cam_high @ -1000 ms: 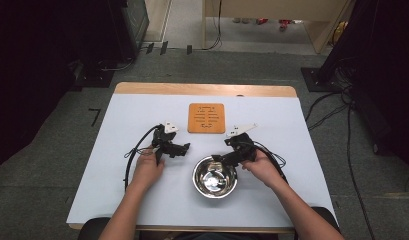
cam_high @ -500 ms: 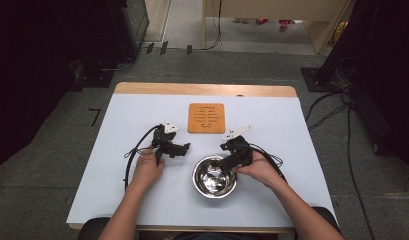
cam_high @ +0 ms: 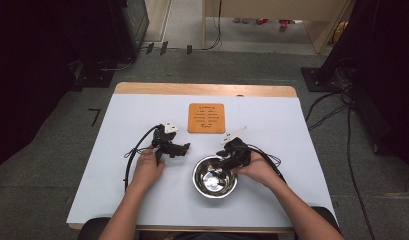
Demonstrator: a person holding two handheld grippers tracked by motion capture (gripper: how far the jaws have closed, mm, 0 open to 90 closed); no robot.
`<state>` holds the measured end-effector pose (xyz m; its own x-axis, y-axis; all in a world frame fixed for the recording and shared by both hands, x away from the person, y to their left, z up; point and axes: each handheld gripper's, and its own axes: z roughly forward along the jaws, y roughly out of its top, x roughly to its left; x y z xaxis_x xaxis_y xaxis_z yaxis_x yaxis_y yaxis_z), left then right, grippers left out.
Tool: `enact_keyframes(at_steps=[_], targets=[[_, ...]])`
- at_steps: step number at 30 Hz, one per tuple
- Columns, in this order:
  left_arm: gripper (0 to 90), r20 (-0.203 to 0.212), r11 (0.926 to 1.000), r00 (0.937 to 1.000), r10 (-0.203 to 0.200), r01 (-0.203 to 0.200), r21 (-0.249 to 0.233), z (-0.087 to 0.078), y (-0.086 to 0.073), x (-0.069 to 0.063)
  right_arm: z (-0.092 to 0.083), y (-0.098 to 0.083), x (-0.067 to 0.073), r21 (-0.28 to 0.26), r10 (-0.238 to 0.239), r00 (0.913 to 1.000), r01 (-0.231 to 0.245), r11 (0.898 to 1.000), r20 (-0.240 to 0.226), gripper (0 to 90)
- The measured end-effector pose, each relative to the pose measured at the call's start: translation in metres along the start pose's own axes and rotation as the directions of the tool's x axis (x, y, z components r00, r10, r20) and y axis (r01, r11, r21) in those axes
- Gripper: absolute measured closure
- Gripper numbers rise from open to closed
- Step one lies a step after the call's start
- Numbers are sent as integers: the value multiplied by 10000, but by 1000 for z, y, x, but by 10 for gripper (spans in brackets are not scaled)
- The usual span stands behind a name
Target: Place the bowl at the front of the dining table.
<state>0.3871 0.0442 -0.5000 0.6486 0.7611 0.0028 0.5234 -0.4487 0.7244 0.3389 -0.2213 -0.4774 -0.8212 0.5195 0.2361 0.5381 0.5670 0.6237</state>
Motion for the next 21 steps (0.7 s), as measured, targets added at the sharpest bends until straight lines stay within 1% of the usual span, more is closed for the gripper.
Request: enact_keyframes(at_steps=[2,3,4,5,7,11,12,15,17,21], targets=[[96,1,10000,10000,-1,1,1,0,0,0,-1,0,-3,-16,1,9996,-2,10000,-284,550],[96,-1,10000,10000,-3,3,-2,0,0,0,-1,0,-3,-16,1,9996,-2,10000,-284,550],[96,-1,10000,10000,-3,3,-3,0,0,0,-1,-1,-5,3,115,9980,-115,9999,-620,603],[96,-1,10000,10000,-4,4,-3,0,0,0,-1,-1,-5,22,89,9971,-88,10000,-750,623],[96,-2,10000,10000,-5,5,-4,0,0,0,-1,-1,-4,68,34,9959,-28,10000,-901,668],[96,-1,10000,10000,-4,4,-4,0,0,0,-1,0,-4,118,-80,9956,92,9999,-934,703],[96,-3,10000,10000,1,-1,-1,0,0,0,0,0,-5,165,118,9944,-101,9998,-1048,712],[96,-1,10000,10000,-5,5,-6,0,0,0,0,0,-7,172,380,9914,-362,9992,-1255,719],[96,0,10000,10000,-2,2,-3,0,0,0,0,0,-8,215,433,9910,-408,9989,-1270,723],[96,-2,10000,10000,12,-12,12,0,0,0,-1,0,-9,429,350,9910,-296,9986,-1296,753]])
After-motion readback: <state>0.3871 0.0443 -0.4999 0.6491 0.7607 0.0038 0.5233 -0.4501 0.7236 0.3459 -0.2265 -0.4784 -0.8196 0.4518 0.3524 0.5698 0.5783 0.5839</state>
